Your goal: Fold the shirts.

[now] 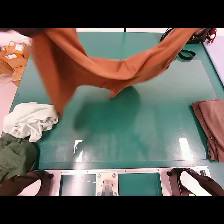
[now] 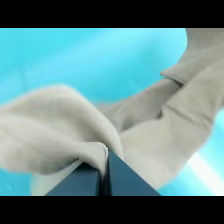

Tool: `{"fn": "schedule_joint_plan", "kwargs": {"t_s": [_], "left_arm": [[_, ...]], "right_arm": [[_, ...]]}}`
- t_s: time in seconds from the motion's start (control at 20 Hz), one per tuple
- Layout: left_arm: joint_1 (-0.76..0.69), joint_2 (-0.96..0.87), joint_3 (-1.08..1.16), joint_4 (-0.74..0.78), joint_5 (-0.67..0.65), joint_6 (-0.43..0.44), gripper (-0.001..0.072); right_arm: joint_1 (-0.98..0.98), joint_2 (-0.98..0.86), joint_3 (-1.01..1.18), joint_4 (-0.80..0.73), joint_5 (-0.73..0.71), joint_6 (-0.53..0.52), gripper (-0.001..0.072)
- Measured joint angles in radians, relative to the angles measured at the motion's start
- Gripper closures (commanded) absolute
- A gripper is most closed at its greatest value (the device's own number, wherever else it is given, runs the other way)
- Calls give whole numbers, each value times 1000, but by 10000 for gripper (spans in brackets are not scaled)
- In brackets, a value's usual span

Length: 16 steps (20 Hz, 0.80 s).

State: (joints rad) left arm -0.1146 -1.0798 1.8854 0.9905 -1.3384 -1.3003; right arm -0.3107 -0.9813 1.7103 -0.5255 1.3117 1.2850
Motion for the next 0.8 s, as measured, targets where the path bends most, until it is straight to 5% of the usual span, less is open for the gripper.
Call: {"fn": "schedule_joint_plan", "kwargs": {"t_s": [0.4, 0.8], "left_arm": [[0, 139, 94, 137, 8, -2, 686], [-2, -264, 101, 43, -7, -1, 685]], "right_arm": [[-55, 139, 183, -81, -112, 68, 693], [16, -182, 56, -118, -150, 23, 693]]}}
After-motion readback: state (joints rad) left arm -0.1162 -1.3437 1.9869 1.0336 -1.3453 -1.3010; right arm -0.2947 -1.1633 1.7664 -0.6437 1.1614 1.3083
